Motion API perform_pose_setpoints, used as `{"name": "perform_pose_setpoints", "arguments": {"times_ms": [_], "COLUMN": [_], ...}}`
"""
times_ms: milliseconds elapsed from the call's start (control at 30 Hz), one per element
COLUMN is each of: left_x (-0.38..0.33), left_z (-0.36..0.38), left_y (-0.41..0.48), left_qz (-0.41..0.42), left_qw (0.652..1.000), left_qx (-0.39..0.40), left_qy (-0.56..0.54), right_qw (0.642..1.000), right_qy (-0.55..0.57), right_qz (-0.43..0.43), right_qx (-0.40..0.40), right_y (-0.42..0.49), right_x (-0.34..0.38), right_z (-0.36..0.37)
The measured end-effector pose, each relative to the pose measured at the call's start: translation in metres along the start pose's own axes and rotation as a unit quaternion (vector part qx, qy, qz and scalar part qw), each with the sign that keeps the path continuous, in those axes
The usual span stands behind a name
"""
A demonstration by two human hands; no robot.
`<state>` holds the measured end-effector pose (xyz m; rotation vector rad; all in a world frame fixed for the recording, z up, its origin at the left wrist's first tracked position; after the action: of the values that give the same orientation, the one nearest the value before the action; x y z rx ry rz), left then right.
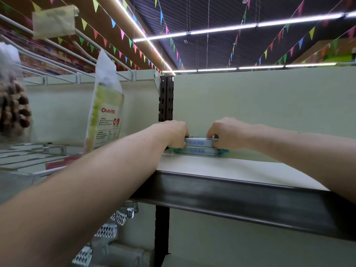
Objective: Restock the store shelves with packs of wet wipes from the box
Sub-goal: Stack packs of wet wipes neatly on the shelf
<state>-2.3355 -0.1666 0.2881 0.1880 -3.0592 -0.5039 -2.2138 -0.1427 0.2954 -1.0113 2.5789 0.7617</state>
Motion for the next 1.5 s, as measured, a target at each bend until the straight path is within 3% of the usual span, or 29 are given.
{"name": "perform_pose_setpoints", "arguments": {"times_ms": [200, 467, 667, 933, 1233, 1500], "left_x": [-0.005, -0.031, -0.054, -0.133, -0.278, -0.422], "left_z": [-0.006, -0.029, -0.030, -0.038, -0.058, -0.067], "left_y": [-0.008, -0.027, -0.038, -0.068, -0.161, -0.300], "left_qz": [-0.029, -0.023, 0.023, 0.170, 0.358, 0.509], "left_qw": [0.999, 0.999, 0.999, 0.980, 0.910, 0.829], "left_qx": [-0.006, -0.028, -0.013, -0.006, 0.008, 0.025], "left_qy": [0.025, -0.007, -0.042, -0.098, -0.210, -0.230], "right_qw": [0.995, 0.997, 0.994, 0.970, 0.909, 0.823], "right_qy": [-0.025, 0.036, 0.059, 0.031, -0.023, -0.050], "right_qz": [0.000, 0.016, 0.079, 0.229, 0.398, 0.535], "right_qx": [0.096, 0.061, 0.053, 0.076, 0.119, 0.183], "right_y": [-0.008, -0.034, -0.075, -0.160, -0.318, -0.508], "right_x": [0.001, 0.005, 0.005, -0.018, -0.051, -0.068], "right_z": [-0.002, -0.035, -0.049, -0.071, -0.104, -0.132]}}
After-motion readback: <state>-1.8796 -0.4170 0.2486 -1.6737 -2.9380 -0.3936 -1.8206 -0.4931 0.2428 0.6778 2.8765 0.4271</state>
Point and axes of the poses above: each hand's wrist, its own y-axis towards the middle knuckle, its own z-axis out of the palm, x = y × z, the point moved 7 cm from there along y, towards the middle knuckle, and after that the axes turned 9 degrees about -y, right-handed, at the moved point
